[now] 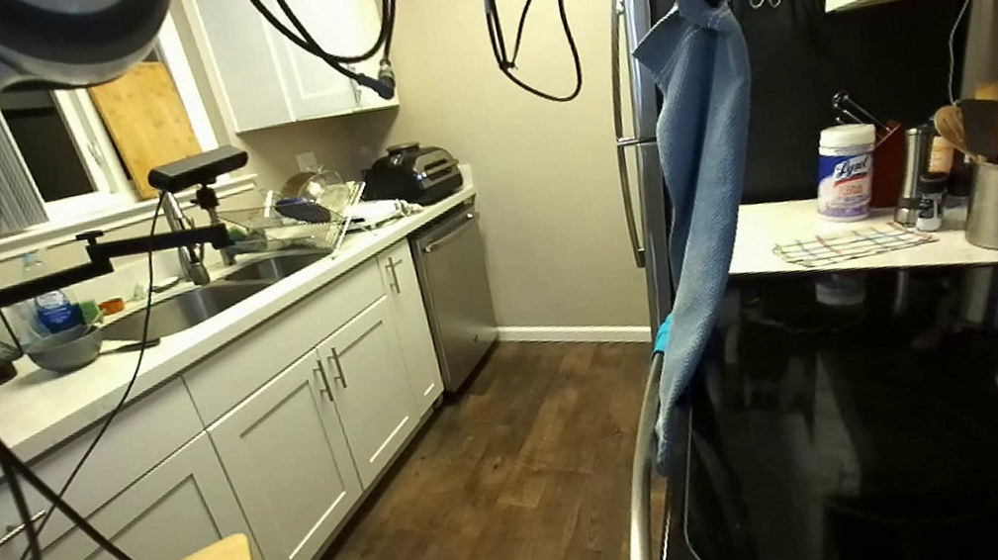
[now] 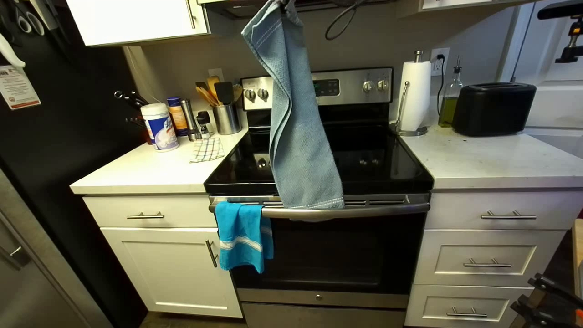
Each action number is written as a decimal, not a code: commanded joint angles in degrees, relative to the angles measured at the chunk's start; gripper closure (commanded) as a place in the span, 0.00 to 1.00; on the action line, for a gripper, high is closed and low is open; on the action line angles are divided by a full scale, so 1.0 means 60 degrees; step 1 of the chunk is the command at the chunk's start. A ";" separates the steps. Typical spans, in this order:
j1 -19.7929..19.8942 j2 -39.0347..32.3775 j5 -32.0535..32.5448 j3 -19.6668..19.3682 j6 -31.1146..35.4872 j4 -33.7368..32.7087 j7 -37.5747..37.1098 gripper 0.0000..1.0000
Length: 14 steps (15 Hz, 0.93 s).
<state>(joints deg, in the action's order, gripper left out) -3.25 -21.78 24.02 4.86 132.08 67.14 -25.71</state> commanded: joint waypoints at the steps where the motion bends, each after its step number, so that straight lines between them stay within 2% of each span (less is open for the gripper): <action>1: 0.0267 0.0503 -0.0241 0.0247 0.1137 0.1380 0.0694 0.98; 5: 0.0426 0.0797 -0.0447 0.0332 0.1547 0.2527 0.0787 0.98; 8: 0.0626 0.1066 -0.0983 0.0540 0.1569 0.3398 0.0965 0.98; 9: 0.0179 0.1170 -0.1451 0.0000 0.1548 0.3605 0.1209 0.98; 14: -0.0033 0.1885 -0.2095 -0.0212 0.1150 0.4540 0.1561 0.98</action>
<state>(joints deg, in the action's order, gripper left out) -2.40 -15.85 14.06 5.14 139.58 88.57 -18.76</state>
